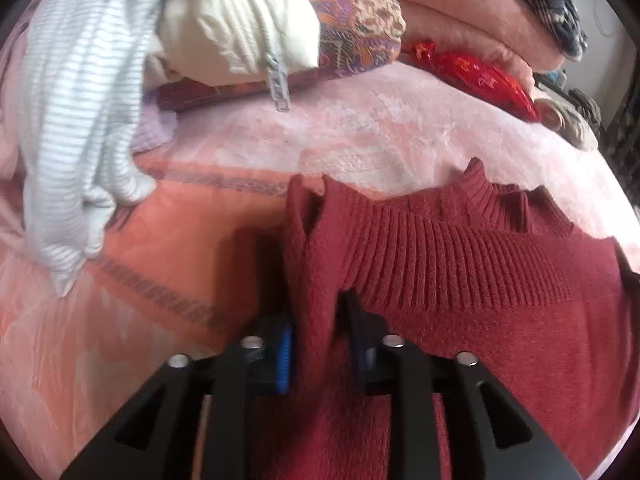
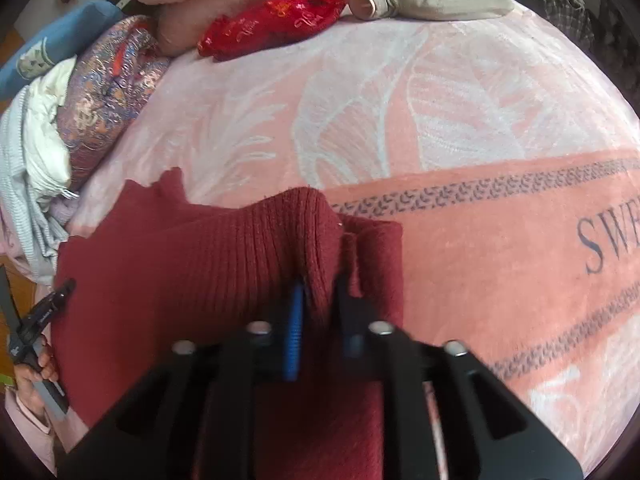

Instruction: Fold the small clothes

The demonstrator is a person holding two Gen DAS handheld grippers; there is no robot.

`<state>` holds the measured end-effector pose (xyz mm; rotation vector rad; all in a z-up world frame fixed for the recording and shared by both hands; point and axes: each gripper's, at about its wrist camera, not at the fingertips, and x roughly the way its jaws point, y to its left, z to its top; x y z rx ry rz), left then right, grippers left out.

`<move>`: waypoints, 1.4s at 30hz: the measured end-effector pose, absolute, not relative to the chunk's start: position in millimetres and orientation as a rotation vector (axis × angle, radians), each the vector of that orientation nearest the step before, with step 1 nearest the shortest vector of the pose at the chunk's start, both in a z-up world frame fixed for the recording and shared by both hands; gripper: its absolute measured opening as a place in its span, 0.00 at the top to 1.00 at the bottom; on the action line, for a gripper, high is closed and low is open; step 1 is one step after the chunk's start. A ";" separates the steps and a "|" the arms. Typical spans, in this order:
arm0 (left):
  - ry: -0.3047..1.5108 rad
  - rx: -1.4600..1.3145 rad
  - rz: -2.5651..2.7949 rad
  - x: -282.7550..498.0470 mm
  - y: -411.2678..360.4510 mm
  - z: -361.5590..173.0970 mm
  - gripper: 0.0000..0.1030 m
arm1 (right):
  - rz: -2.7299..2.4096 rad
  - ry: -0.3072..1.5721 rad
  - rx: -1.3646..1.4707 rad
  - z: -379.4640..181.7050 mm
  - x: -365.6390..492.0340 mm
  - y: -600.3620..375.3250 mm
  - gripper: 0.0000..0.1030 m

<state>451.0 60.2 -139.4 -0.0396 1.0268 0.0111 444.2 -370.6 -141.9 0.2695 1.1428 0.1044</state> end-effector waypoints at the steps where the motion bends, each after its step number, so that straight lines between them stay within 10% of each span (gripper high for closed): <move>1: 1.030 -0.047 0.017 446.8 60.8 -135.6 0.67 | 0.101 1.142 0.254 -134.2 439.2 -370.5 0.70; 5: 0.996 -0.038 -0.011 413.3 56.5 -110.7 0.50 | 0.143 1.150 0.235 -104.6 405.4 -375.8 0.45; 25: 1.109 -0.051 -0.156 363.4 -12.7 -128.8 0.50 | 0.284 1.378 0.274 -158.4 352.9 -384.6 0.45; 30: 1.153 -0.030 -0.177 369.2 -12.8 -138.1 0.49 | 0.325 1.396 0.315 -163.4 353.8 -383.6 0.67; 42: 1.176 -0.037 -0.188 372.6 -10.5 -145.4 0.48 | 0.304 1.383 0.306 -167.8 349.3 -381.0 0.72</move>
